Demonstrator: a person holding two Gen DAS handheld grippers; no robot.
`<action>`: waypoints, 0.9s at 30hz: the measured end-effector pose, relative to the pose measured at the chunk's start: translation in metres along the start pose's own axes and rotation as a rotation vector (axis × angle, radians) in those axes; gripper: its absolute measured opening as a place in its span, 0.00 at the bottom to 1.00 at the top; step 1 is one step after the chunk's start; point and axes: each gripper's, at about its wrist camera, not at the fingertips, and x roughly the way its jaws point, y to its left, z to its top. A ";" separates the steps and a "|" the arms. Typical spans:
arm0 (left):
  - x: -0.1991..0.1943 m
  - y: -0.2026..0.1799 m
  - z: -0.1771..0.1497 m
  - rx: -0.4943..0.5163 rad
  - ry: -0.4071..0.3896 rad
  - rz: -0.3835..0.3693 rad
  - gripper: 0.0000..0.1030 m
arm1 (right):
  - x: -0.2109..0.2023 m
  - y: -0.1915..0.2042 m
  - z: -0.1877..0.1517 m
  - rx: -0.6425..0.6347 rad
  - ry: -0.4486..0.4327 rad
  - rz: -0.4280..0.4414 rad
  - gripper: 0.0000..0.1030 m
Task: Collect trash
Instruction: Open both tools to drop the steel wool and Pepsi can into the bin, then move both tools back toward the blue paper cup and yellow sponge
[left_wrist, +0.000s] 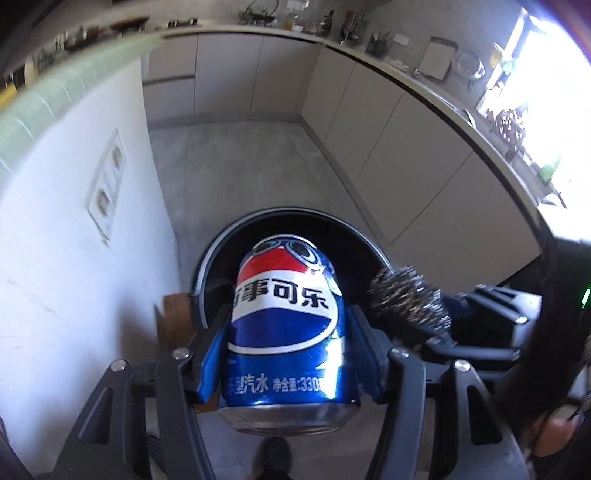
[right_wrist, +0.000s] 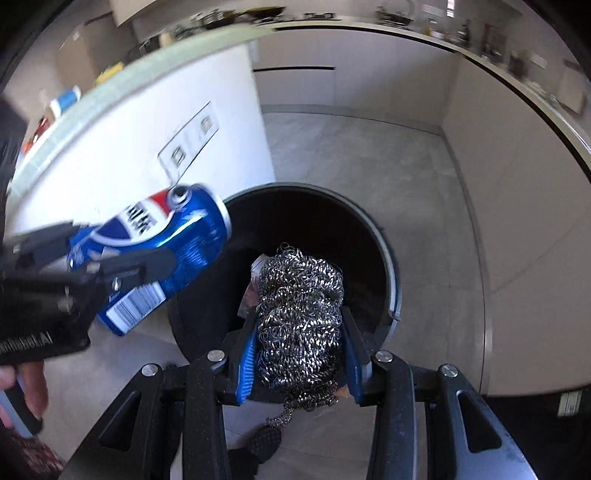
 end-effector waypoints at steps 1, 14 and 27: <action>0.008 -0.003 0.002 -0.007 0.013 0.012 0.71 | 0.007 0.002 0.002 -0.030 0.002 0.009 0.43; -0.070 -0.011 0.017 -0.038 -0.153 0.194 1.00 | -0.046 -0.026 0.023 -0.079 -0.118 -0.098 1.00; -0.179 0.026 0.036 -0.072 -0.321 0.349 1.00 | -0.137 0.032 0.101 -0.027 -0.351 0.097 1.00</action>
